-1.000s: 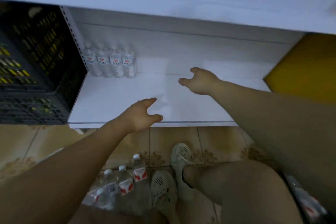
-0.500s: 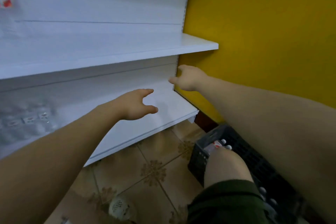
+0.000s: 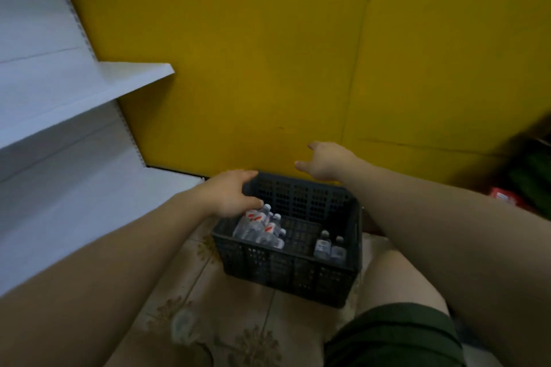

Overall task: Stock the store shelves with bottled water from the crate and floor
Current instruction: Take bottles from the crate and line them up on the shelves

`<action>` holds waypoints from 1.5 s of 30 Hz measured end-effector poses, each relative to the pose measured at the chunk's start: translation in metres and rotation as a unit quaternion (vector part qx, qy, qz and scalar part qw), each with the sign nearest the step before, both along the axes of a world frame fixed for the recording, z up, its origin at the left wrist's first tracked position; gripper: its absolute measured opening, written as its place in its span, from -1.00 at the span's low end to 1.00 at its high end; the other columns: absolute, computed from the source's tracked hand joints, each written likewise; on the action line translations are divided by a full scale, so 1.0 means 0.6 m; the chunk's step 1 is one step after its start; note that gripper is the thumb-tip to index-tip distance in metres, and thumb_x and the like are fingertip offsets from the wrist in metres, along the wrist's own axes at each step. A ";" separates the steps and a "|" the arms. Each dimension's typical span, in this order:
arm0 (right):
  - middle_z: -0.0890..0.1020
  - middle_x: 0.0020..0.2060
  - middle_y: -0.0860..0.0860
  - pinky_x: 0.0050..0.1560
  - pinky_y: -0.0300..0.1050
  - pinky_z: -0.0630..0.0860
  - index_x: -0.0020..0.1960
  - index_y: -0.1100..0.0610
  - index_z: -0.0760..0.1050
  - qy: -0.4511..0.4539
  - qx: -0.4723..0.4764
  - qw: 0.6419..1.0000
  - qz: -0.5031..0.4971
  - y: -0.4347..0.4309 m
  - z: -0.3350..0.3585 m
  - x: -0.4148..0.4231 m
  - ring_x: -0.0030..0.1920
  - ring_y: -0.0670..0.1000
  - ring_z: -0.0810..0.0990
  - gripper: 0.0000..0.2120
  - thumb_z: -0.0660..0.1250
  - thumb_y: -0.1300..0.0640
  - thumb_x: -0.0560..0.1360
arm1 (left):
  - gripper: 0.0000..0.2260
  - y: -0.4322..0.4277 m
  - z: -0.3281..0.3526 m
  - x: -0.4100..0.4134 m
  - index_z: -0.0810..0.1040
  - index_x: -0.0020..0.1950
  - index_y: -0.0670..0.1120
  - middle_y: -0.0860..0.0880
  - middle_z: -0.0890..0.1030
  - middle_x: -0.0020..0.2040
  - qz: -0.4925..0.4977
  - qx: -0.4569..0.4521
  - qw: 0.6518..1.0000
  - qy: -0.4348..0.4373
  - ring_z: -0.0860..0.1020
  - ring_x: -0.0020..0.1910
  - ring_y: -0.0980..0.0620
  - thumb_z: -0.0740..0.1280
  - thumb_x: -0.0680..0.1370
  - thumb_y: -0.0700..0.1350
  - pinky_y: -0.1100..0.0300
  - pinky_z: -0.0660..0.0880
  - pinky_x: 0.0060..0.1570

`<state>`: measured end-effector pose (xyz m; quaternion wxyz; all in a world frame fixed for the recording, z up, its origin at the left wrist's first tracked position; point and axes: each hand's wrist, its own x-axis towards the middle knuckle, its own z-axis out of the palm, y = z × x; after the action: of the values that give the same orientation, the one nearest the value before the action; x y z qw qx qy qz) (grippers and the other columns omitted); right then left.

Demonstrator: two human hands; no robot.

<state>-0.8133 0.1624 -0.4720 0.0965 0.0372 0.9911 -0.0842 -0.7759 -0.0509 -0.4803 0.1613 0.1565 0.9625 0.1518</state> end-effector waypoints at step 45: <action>0.19 0.48 0.25 0.41 0.13 0.28 0.53 0.28 -0.03 -0.246 -0.172 0.908 -0.290 0.167 -0.866 -0.366 0.43 0.26 0.26 -0.27 0.30 0.05 0.56 | -0.50 0.298 -0.821 -0.360 0.36 0.41 0.12 0.12 0.46 0.35 0.023 0.091 0.837 -0.539 0.42 0.30 0.08 0.41 0.50 0.00 0.12 0.32 0.37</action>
<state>-1.0328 0.2628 -0.9918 0.3136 0.3257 0.8513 -0.2662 -0.9919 0.1281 -0.9726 0.6364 0.0415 0.7084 0.3024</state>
